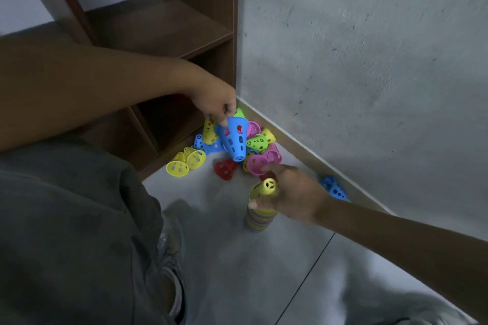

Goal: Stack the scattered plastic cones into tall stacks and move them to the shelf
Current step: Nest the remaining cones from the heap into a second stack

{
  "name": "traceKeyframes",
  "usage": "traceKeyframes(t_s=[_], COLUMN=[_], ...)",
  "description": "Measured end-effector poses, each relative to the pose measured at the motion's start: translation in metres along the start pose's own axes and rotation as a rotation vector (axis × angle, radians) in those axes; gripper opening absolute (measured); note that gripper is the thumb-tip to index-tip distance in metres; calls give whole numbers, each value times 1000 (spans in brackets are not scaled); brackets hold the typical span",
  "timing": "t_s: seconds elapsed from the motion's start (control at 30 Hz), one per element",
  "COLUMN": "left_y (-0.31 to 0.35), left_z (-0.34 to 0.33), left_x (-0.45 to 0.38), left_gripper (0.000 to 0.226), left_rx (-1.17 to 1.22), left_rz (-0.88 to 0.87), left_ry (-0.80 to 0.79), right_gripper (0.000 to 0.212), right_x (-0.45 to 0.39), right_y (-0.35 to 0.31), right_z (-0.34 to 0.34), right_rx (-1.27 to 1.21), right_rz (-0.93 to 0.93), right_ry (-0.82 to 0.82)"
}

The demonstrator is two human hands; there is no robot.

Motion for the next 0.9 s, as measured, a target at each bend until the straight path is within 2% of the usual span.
traceKeyframes(t_s=[0.17,0.3,0.43,0.57,0.67,0.8,0.9], left_y=[-2,3,12,18,17,15,10], left_z=[-3,-4,-5,-7,-10,-9,-10], left_x=[-7,-4,0,7,10,14,16], left_gripper=[19,24,30,32,35,62,105], left_rx=[231,468,665,759,818,817,745], left_rz=[14,22,27,18,45,98,142], left_ry=[24,-3,-73,-178,-217,-202,-173], right_gripper=[104,108,82,53,40,33,34], right_x=[-10,-18,-19,-19,-17,-11,0], right_y=[-10,-18,-23,-22,-20,-17,-16], right_z=[20,41,58,69,77,86,88], right_rx=[-220,-262,-244,-269,-246,-280,-250], right_rz=[91,203,321,348,387,397,429], right_ry=[158,296,405,491,511,495,456])
Point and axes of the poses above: each hand's wrist, its own x-axis away from the middle knuckle, its own z-axis out of the back of the hand, y = z × x, the point moved 5 cm from there along -x, towards the middle knuckle, and after that the axes turned 10 degrees about y, right-handed, at the moved point
